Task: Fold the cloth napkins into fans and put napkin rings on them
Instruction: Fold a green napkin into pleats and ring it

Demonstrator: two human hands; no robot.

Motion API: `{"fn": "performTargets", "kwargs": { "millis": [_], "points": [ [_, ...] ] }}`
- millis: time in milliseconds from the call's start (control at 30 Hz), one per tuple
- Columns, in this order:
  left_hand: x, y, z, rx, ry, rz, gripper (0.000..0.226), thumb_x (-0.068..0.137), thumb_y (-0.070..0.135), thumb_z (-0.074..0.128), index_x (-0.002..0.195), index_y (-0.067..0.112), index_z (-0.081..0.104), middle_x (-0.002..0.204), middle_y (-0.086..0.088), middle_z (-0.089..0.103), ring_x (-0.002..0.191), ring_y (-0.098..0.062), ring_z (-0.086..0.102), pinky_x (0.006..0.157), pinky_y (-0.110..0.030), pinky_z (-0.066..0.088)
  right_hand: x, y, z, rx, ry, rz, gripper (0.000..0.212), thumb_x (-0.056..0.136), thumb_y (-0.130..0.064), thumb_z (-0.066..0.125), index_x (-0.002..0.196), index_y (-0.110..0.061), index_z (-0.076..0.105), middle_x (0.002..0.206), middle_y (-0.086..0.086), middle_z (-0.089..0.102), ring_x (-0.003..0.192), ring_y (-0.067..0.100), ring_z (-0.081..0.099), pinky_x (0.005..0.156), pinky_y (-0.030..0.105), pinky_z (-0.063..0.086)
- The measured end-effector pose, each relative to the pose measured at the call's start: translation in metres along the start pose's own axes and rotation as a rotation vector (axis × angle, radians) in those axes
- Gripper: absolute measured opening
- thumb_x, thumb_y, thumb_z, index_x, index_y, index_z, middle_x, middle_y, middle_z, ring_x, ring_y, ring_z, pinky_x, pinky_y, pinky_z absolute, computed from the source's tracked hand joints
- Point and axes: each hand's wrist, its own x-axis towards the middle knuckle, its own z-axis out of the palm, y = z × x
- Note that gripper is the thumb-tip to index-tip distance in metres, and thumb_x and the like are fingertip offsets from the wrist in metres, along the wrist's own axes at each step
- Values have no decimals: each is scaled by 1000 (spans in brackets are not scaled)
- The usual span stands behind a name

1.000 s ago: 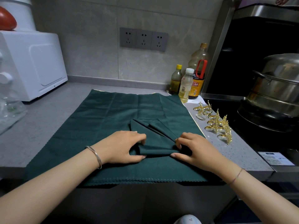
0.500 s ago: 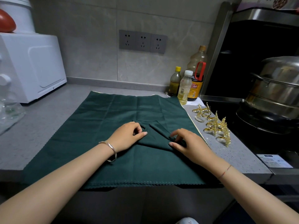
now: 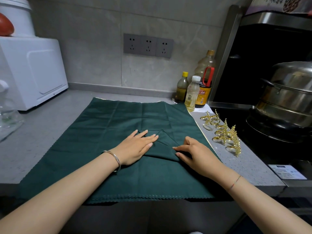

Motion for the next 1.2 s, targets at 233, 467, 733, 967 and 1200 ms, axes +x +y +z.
{"fn": "performTargets", "kwargs": {
  "millis": [233, 467, 733, 967, 1200],
  "points": [
    [4, -4, 2, -226, -45, -21, 46, 105, 30, 19, 151, 30, 15, 157, 17, 11, 146, -7, 0, 118, -28, -5, 4, -14, 0, -157, -35, -223, 55, 88, -44, 44, 130, -11, 55, 129, 4, 60, 112, 22, 61, 93, 32, 48],
    [7, -9, 3, -353, -56, -35, 44, 105, 27, 24, 149, 30, 21, 155, 19, 17, 146, -4, 0, 119, -30, -4, 26, -33, 0, -210, -154, -177, 59, 94, -10, 40, 150, -16, 23, 155, -2, 26, 136, 18, 38, 99, 29, 38],
    [6, -7, -2, -414, -51, -59, 43, 105, 30, 21, 148, 30, 27, 155, 17, 20, 146, -6, 2, 119, -28, -3, 37, -38, 17, -319, -29, -90, 44, 89, -6, 41, 129, -20, 53, 118, 0, 65, 101, 26, 60, 73, 32, 39],
    [-33, -7, -51, -499, 410, -19, 56, 93, 66, 23, 143, 45, 9, 153, 27, 6, 141, 9, -9, 117, -20, -7, 51, -14, -17, 808, 29, 354, 10, 84, -4, 66, 78, -12, 69, 70, 0, 66, 57, 7, 58, 61, 27, 48],
    [-57, 5, -51, 24, 235, 88, 82, 81, 77, 22, 150, 38, 1, 154, 23, -9, 141, 3, -21, 114, -24, -18, 68, -14, -25, 1228, -608, 661, 26, 73, -14, 71, 99, -9, 70, 105, 12, 70, 92, 25, 65, 100, 41, 47]
  ]
}}
